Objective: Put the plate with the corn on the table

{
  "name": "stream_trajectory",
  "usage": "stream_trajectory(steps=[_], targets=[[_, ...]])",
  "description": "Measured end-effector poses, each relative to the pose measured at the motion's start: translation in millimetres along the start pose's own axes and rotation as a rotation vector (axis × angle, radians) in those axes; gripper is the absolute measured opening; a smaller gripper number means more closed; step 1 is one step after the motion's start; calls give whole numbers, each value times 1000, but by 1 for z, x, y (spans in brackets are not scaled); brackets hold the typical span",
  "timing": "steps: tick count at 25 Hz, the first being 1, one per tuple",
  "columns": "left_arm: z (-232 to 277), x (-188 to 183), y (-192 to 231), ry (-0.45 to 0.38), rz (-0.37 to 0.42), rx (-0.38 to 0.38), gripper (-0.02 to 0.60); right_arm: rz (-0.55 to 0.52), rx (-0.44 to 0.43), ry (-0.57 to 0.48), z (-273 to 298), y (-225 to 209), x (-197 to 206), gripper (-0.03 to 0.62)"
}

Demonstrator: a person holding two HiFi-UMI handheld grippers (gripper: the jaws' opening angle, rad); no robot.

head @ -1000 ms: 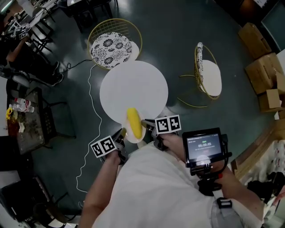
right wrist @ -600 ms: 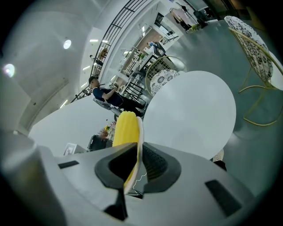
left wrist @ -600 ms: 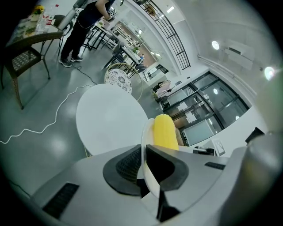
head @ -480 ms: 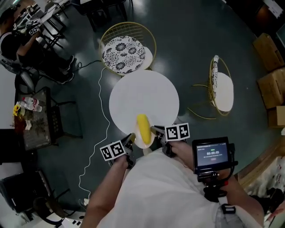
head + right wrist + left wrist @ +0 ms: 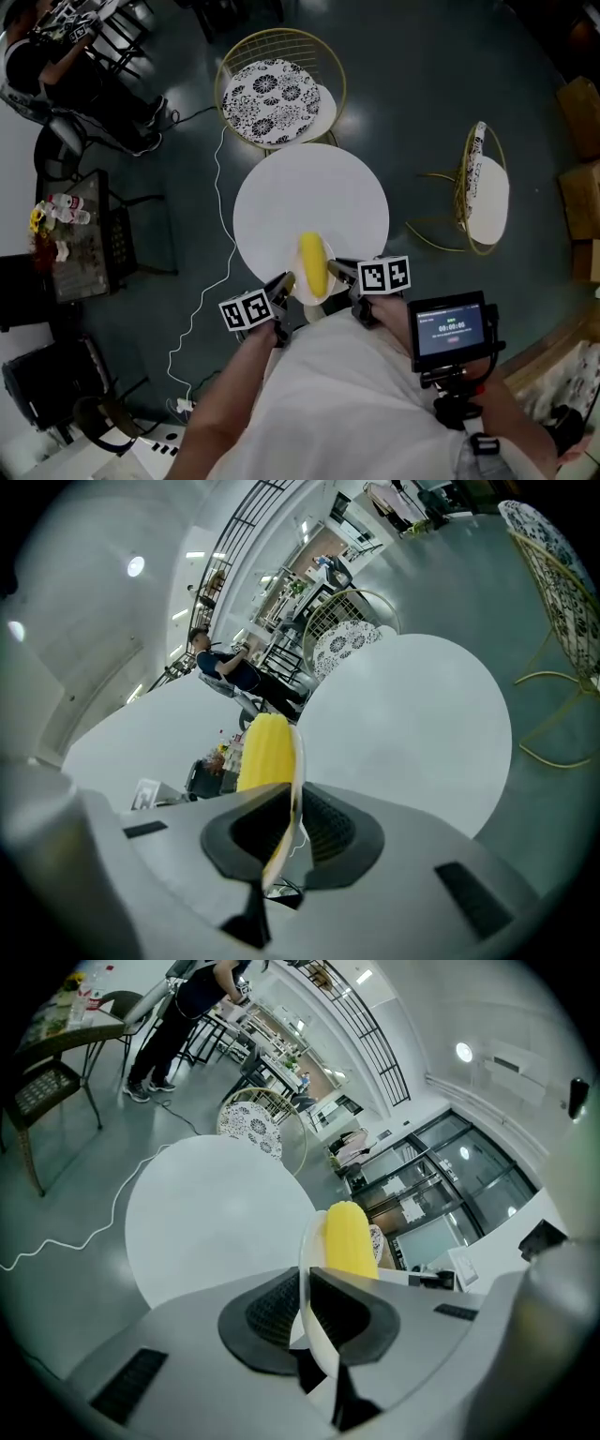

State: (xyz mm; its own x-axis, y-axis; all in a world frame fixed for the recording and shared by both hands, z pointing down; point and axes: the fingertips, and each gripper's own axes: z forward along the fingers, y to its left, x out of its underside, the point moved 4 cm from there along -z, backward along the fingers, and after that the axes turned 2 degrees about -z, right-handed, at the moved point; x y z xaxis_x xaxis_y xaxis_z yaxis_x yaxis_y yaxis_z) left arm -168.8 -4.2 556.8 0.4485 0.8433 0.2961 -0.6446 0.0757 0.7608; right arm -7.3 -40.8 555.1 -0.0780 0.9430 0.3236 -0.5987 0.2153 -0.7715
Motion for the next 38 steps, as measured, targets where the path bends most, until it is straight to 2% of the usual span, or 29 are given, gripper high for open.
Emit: stream_trajectory(steps=[4, 18, 35, 38], targets=[[32, -12, 5, -1, -8, -21, 38, 4, -13, 26, 11, -29, -20, 48], [55, -13, 20, 32, -6, -58, 38, 29, -19, 36, 17, -52, -28, 48], [126, -13, 1, 129, 64, -15, 38, 93, 40, -26, -7, -113, -42, 48], [135, -19, 3, 133, 74, -26, 38, 93, 37, -31, -3, -121, -48, 48]])
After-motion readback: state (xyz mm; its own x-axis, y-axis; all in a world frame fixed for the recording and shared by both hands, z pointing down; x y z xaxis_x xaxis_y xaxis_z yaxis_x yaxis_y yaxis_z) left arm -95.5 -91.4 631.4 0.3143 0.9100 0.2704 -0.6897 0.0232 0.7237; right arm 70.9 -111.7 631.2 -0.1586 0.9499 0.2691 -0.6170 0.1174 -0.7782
